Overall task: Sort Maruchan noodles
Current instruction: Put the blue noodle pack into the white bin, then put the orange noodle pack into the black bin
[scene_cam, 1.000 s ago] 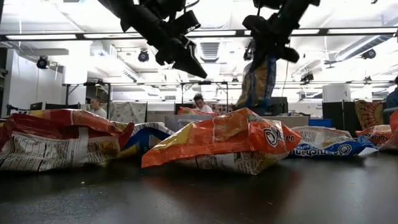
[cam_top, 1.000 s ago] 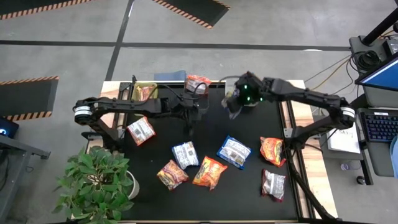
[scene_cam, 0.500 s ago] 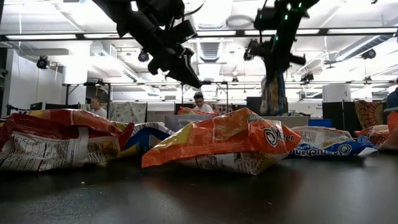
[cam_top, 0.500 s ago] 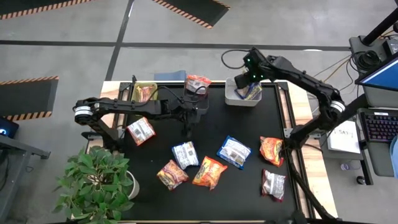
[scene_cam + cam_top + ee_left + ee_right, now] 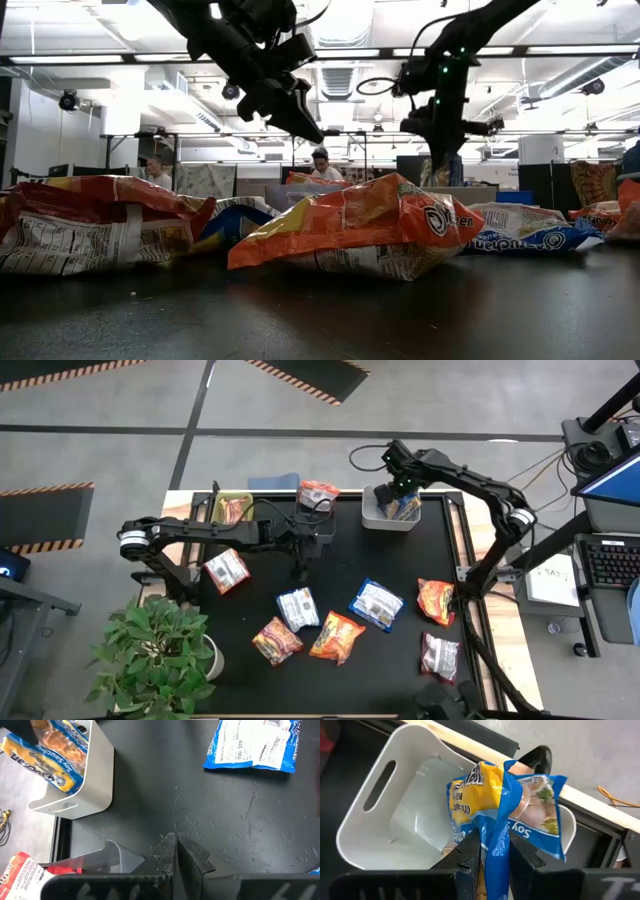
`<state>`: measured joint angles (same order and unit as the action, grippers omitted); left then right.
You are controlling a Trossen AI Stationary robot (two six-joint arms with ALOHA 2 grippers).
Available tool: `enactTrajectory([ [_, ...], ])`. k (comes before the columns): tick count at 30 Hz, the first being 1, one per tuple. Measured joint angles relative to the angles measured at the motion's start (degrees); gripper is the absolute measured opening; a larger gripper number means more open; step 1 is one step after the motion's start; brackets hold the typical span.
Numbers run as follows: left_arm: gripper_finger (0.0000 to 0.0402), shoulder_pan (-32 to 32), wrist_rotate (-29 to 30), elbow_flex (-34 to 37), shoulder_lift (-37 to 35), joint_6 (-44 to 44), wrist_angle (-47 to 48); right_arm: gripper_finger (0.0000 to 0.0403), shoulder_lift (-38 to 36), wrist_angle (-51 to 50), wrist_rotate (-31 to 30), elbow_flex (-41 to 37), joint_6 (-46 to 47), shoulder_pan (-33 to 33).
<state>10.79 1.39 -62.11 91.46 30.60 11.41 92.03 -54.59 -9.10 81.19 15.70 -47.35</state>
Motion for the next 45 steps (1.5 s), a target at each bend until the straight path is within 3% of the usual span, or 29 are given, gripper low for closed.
enactTrajectory([
  [9, 0.0, 0.0, 0.0, 0.0, 0.0, 0.0, 0.0, 0.0074, 2.9, -2.6, -2.7, -0.1, 0.2, 0.0],
  [18, 0.0, 0.0, 0.0, 0.0, 0.2, -0.2, 0.0, 0.0161, 2.4, -4.5, -6.7, -0.1, -0.2, -0.1],
  [25, 0.0, 0.0, 0.0, 0.0, 0.2, -0.4, 0.0, 0.0213, -3.2, -5.1, -7.3, -0.9, 1.0, 1.2],
  [32, 0.0, 0.0, -0.1, 0.0, 0.2, -1.1, 0.0, 0.022, -13.2, 1.1, -6.8, -8.4, 1.2, 9.8],
  [45, 0.0, -0.1, -1.0, 1.6, 0.2, -10.6, 0.7, 0.0219, -28.2, 19.6, 16.2, -29.1, 1.2, 28.6],
])
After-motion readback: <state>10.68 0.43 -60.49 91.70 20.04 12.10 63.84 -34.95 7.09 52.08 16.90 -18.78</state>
